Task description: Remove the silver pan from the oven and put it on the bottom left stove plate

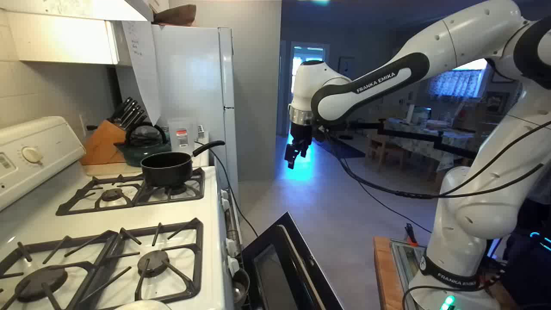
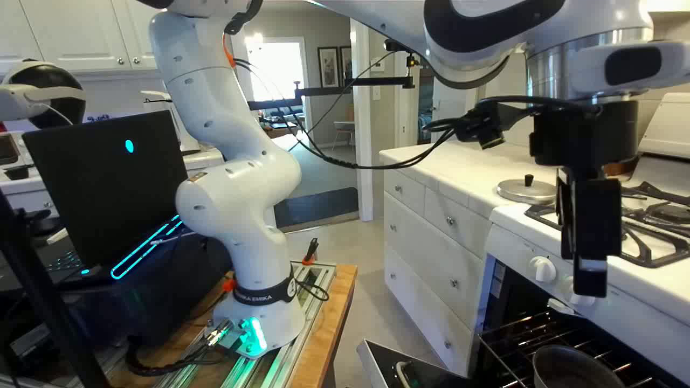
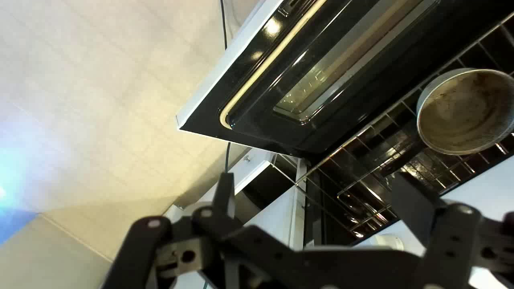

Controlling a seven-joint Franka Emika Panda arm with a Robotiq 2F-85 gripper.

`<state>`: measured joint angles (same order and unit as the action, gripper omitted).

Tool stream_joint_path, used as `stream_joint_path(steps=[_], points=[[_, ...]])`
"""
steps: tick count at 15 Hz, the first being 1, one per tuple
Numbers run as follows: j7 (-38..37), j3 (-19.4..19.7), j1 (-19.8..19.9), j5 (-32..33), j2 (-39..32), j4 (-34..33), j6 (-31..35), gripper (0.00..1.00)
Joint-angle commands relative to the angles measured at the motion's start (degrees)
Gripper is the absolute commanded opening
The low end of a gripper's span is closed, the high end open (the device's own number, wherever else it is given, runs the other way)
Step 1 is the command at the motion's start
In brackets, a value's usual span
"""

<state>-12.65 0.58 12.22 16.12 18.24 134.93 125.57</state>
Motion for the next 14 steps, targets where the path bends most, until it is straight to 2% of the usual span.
stream_joint_path(steps=[1, 6, 7, 8, 10, 14], points=[[-0.20, 0.92, -0.99, 0.32, -0.01, -0.13, -0.23, 1.00], [-0.20, 0.92, -0.99, 0.32, -0.01, -0.13, -0.23, 1.00], [0.38, 1.27, -1.86, -2.17, -1.69, -1.14, 0.17, 1.00], [2.91, 1.85, -3.16, -4.96, -3.63, -2.19, -0.10, 1.00], [8.85, 2.09, -5.41, -6.64, -6.46, -2.18, 2.34, 1.00], [18.29, 1.94, -8.11, -6.48, -12.91, -1.93, 5.05, 1.00]])
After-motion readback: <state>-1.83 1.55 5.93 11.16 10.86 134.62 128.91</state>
